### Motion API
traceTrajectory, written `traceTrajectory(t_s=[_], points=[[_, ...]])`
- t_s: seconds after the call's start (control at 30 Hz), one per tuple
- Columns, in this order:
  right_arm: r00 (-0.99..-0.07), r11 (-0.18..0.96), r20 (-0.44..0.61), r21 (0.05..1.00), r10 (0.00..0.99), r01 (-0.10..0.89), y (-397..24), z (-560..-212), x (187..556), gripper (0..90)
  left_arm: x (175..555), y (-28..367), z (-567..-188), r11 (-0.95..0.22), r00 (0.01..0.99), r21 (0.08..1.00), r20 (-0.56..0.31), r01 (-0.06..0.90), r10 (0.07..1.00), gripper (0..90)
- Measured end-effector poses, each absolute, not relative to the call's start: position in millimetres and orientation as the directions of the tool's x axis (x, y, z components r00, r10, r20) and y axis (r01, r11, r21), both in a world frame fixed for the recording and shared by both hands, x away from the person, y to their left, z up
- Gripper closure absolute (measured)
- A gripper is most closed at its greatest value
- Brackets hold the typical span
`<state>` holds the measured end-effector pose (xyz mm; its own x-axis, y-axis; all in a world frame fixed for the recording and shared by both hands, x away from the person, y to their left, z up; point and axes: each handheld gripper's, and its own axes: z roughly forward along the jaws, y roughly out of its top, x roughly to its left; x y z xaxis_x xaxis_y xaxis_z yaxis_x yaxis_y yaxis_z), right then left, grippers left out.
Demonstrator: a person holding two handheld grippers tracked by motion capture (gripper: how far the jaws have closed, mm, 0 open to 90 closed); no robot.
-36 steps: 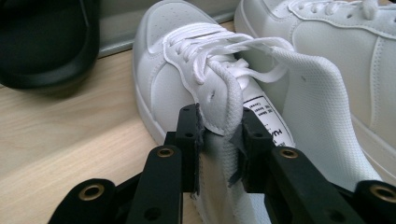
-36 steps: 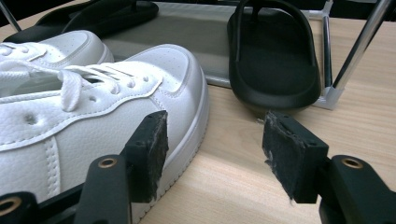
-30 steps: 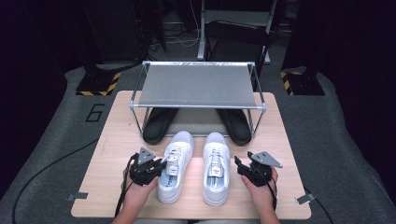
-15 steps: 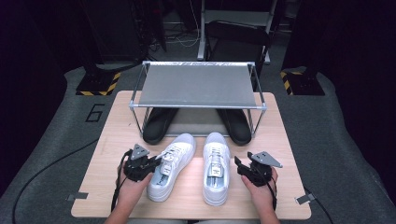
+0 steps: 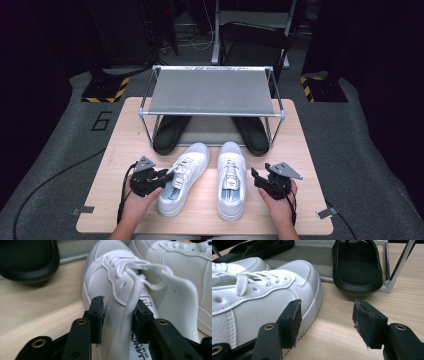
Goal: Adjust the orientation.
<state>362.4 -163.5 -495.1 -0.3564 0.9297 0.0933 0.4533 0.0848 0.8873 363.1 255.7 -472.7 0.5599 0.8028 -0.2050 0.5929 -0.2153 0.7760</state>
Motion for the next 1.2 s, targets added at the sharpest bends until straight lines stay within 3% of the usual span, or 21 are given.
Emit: traceTrajectory(t_s=[0.27,0.43,0.77,1.2], points=[[-0.358,0.089,0.092,0.884,0.929,0.458,-164.2,-496.3,362.6,39.8,358.9,256.9,-476.5,-0.252,0.575,0.789,-0.152,0.561,0.804,61.2],[-0.355,0.081,0.098,0.886,0.93,0.457,-163.7,-496.7,362.7,39.7,357.0,259.5,-482.9,-0.236,0.575,0.787,-0.177,0.569,0.799,64.5],[-0.351,0.078,0.103,0.881,0.931,0.466,-160.6,-497.7,362.6,39.5,354.2,255.2,-480.7,-0.255,0.565,0.79,-0.137,0.558,0.813,71.8],[-0.358,0.075,0.112,0.88,0.927,0.47,-163.2,-499.0,363.6,39.5,358.7,254.8,-476.4,-0.235,0.549,0.759,-0.187,0.607,0.814,68.2]])
